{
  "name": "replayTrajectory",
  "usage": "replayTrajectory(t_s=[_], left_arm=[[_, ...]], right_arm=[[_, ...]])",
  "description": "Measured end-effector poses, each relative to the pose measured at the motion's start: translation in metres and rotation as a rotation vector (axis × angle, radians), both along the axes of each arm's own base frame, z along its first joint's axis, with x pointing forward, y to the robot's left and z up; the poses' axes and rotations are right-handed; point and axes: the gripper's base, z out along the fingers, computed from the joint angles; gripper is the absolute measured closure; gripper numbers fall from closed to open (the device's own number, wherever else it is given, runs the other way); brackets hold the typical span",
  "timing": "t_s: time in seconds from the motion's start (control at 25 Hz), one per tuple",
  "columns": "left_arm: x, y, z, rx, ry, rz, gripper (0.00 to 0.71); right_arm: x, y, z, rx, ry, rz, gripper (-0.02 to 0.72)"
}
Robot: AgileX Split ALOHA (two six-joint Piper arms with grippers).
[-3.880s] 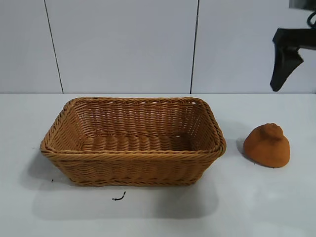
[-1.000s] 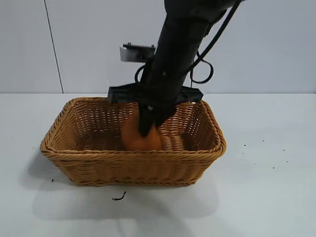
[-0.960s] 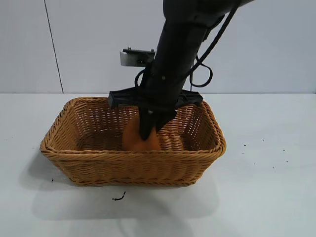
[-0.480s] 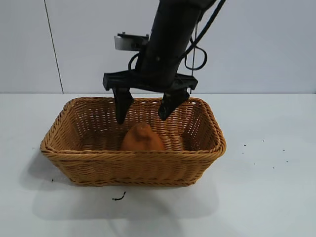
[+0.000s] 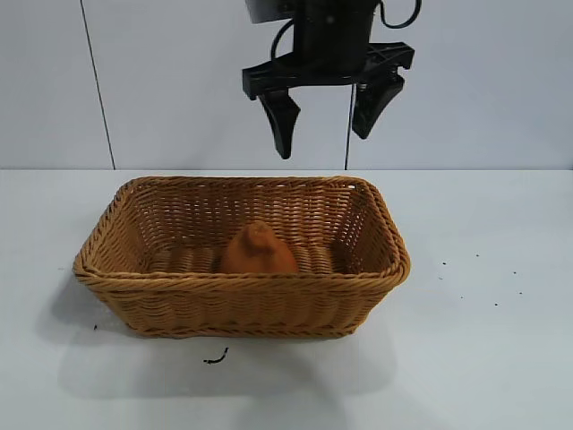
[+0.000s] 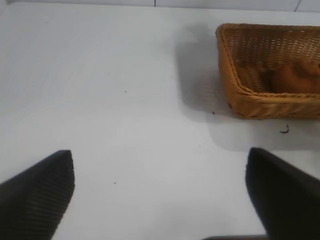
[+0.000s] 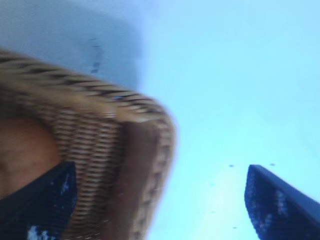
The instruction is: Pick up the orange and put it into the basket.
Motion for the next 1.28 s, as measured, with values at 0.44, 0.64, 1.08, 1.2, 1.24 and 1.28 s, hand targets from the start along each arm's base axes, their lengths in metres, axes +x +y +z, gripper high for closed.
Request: replayTrajectory(t_s=[0.44, 0.64, 1.08, 1.2, 1.24, 1.28], left_arm=[[0.0, 0.0, 0.0, 0.0, 0.0, 0.0, 0.043], [0.0, 0.0, 0.0, 0.0, 0.0, 0.0, 0.043], [0.0, 0.0, 0.0, 0.0, 0.0, 0.0, 0.043], [0.0, 0.0, 0.0, 0.0, 0.0, 0.0, 0.043], [0.0, 0.0, 0.0, 0.0, 0.0, 0.0, 0.043], [0.0, 0.0, 0.0, 0.0, 0.0, 0.0, 0.043]], right_arm=[[0.041, -0.136, -0.001, 0.065, 0.025, -0.3, 0.074], [0.044, -0.179, -0.001, 0.076, 0.026, -0.381, 0.076], [0.01, -0.198, 0.012, 0.074, 0.066, -0.424, 0.094], [-0.021, -0.198, 0.025, 0.078, 0.082, -0.426, 0.094], [-0.034, -0.198, 0.029, 0.078, 0.086, -0.426, 0.094], [-0.048, -0.198, 0.035, 0.08, 0.088, -0.426, 0.094]])
